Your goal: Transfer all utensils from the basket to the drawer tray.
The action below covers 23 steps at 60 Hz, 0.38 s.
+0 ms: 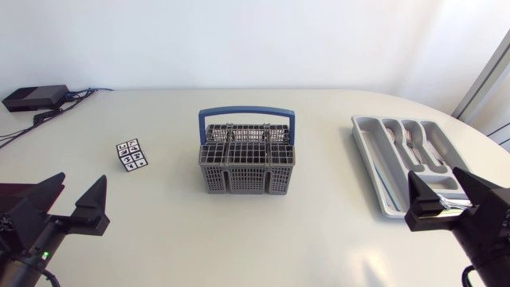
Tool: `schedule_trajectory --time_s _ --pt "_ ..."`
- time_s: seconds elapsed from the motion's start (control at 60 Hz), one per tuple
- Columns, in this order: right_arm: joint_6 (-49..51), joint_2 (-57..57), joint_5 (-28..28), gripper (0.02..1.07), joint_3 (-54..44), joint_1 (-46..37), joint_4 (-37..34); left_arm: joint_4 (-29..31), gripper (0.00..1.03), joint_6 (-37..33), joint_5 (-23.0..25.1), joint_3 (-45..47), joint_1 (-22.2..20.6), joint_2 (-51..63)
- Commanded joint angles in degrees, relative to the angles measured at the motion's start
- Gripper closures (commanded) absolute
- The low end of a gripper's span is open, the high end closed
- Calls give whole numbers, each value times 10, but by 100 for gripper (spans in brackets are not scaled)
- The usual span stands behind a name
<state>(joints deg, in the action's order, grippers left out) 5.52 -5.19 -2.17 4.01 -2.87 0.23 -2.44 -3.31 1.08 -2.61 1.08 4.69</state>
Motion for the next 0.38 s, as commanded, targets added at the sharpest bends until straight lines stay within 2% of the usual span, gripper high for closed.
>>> schedule_trajectory --time_s 0.0,0.367 --pt "-36 25 12 7 -25 14 -1 11 5 25 -7 19 -7 -27" --pt "-55 52 22 7 -40 29 -2 24 5 33 -11 26 -11 -47"
